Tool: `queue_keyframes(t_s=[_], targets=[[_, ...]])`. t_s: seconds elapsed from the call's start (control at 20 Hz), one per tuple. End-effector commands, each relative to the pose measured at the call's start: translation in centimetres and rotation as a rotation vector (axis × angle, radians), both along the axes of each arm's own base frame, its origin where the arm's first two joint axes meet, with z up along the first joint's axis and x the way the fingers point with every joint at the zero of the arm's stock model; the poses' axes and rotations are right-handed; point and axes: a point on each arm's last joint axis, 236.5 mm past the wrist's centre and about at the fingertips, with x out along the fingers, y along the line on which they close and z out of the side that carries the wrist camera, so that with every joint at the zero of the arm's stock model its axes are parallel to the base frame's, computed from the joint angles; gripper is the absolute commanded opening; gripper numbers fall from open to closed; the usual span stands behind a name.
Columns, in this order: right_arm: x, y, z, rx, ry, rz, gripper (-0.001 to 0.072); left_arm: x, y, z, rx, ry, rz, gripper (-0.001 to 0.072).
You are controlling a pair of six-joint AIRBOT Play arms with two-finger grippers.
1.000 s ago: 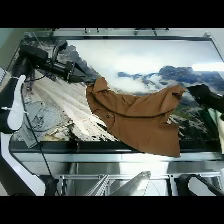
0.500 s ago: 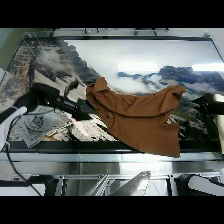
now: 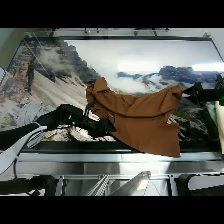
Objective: Fold the shirts.
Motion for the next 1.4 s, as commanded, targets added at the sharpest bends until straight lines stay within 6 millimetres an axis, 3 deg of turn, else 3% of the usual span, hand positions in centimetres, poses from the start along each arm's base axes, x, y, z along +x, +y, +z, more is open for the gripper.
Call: queue_keyframes(t_s=[0.0, 0.05, 0.1, 0.15, 0.25, 0.35, 0.6, 0.75, 0.8, 0.9, 1.0, 1.1, 1.25, 1.35], targets=[[1.9, 0.2, 0.0, -0.006, -0.013, 0.014, 0.0429, -0.3, -2.4, -2.6, 0.04, 0.044, -0.02, 0.0698], [2.3, -0.1, 0.3, -0.016, -0.024, 0.011, 0.043, -0.1, -3.0, -3.1, 0.041, 0.05, -0.033, 0.0635], [2.4, -0.2, 0.4, -0.022, -0.03, 0.009, 0.043, 0.2, -3.5, -3.4, 0.041, 0.047, -0.04, 0.0447], [2.6, -0.5, 0.4, -0.029, -0.036, 0.001, 0.043, 0.6, -4.0, -3.5, 0.038, 0.044, -0.045, 0.0312], [2.6, -0.6, -0.2, -0.036, -0.023, 0.004, 0.043, 1.4, -5.2, -3.2, 0.024, 0.024, -0.062, 0.026], [2.2, -0.5, -1.7, -0.026, 0.013, 0.016, 0.043, 1.8, -5.8, -2.7, 0.008, 0.012, -0.08, 0.0016], [1.8, 0.2, -4.0, 0.01, 0.058, 0.024, 0.0411, 2.2, -4.9, -2.0, -0.01, 0.035, -0.084, 0.0016], [1.9, 0.7, -4.4, 0.017, 0.043, 0.049, 0.0019, 2.7, -3.6, -1.3, -0.043, 0.051, -0.091, 0.0017], [1.8, 0.7, -4.4, 0.019, 0.045, 0.053, 0.0016, 2.9, -2.7, -0.7, -0.068, 0.071, -0.094, 0.0016], [-0.2, 0.8, -4.7, 0.026, 0.118, 0.088, 0.0013, 4.1, 0.5, 0.9, -0.125, 0.109, -0.08, 0.0016], [-5.4, -1.0, -6.2, -0.076, 0.319, 0.134, 0.0013, 7.0, 5.4, 1.6, -0.096, 0.069, -0.008, 0.0015], [-11.3, -1.9, -6.6, -0.167, 0.498, 0.154, 0.0012, 10.7, 11.4, 2.5, -0.036, 0.007, 0.093, 0.0014], [-17.2, 1.5, -4.9, -0.135, 0.55, 0.14, 0.0013, 15.3, 19.2, 5.6, -0.005, -0.062, 0.229, 0.0014], [-20.5, 3.6, -4.0, -0.132, 0.552, 0.132, 0.0016, 17.2, 22.7, 7.5, -0.018, -0.092, 0.283, 0.0014]])
